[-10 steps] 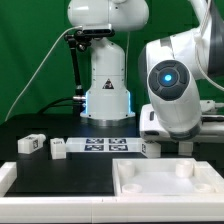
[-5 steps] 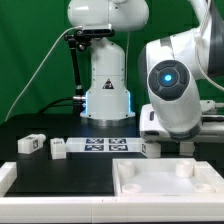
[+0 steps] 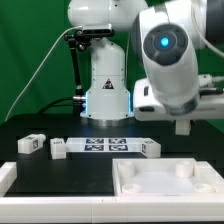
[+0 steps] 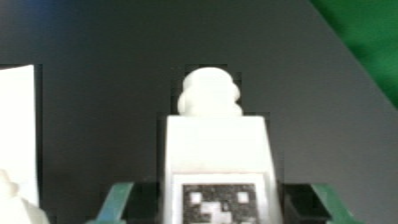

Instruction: Assemble one leg

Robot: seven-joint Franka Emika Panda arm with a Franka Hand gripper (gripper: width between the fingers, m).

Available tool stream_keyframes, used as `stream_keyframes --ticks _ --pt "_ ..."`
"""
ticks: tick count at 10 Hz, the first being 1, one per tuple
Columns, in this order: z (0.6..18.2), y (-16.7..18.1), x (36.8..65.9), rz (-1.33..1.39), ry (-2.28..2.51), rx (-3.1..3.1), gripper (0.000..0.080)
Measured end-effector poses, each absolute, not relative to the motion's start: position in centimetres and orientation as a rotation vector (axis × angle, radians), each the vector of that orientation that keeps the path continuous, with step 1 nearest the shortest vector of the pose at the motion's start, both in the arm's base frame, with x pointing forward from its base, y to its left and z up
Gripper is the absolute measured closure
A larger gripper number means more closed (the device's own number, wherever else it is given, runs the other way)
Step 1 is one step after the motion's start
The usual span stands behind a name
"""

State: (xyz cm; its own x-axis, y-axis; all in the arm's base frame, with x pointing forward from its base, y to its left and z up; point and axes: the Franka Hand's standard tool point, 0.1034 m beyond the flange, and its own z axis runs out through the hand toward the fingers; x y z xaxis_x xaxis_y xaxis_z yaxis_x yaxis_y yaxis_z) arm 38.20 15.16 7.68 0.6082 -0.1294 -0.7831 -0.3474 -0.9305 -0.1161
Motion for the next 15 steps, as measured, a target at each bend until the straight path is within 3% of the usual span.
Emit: stream_keyframes --ticks 3,6,10,14,15 --pt "7.8 15.2 38.4 1.212 0.393 -2.583 0.0514" --pt "7.6 15.1 40.0 0.819 0.428 -2.756 0.0512" --pt "11.2 13.2 44.3 0.366 0.285 -2.941 0.0512" --pt "10.7 13.7 44.9 -0.144 0.266 -2.97 0.0512" --pt "9.9 13.5 45.5 -0.281 0.158 -2.975 0.0512"
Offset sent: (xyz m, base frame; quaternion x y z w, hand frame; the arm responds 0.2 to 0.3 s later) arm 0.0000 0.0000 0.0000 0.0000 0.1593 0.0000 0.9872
